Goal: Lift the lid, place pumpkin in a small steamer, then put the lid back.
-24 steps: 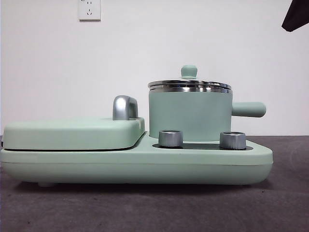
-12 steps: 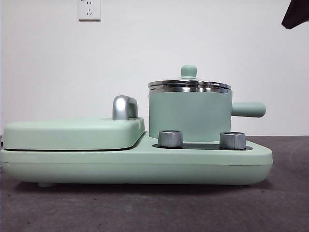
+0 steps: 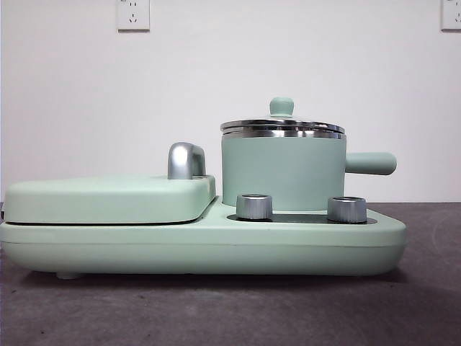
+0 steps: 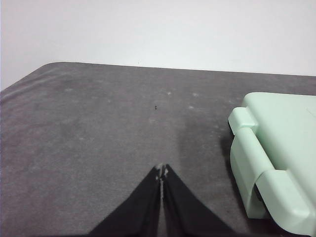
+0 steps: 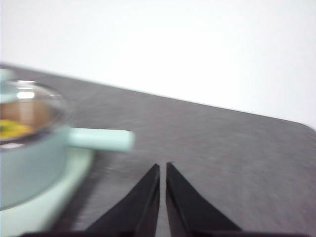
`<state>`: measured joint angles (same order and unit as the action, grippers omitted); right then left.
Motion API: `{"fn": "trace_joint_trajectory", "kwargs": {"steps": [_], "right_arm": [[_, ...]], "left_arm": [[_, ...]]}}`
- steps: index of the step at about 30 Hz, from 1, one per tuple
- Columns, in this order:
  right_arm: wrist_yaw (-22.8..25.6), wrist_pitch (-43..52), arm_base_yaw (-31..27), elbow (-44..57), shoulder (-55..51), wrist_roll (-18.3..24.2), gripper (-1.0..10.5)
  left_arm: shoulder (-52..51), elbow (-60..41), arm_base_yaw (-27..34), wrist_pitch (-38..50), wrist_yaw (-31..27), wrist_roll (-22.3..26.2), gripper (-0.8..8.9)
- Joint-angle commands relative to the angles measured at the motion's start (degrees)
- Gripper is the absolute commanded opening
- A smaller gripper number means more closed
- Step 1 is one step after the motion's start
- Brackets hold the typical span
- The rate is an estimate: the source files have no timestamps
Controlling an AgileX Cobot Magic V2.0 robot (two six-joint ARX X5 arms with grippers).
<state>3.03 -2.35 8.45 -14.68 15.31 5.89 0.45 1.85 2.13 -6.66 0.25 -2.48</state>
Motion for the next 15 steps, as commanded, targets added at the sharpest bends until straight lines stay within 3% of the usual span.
{"fn": "trace_joint_trajectory", "kwargs": {"steps": [1, 10, 15], "right_arm": [[0.00, 1.11, -2.69, 4.59, -3.89, -1.42, 0.2], [-1.51, -0.76, -4.42, 13.99, -15.47, -2.10, 0.2], [-1.49, -1.05, -4.42, 13.99, -15.10, -2.23, 0.2]], "left_arm": [[0.07, -1.11, 0.07, 0.52, 0.11, 0.33, 0.07], [0.07, -1.11, 0.07, 0.52, 0.11, 0.33, 0.07], [0.07, -1.09, 0.07, 0.59, 0.11, 0.33, 0.07]]}}
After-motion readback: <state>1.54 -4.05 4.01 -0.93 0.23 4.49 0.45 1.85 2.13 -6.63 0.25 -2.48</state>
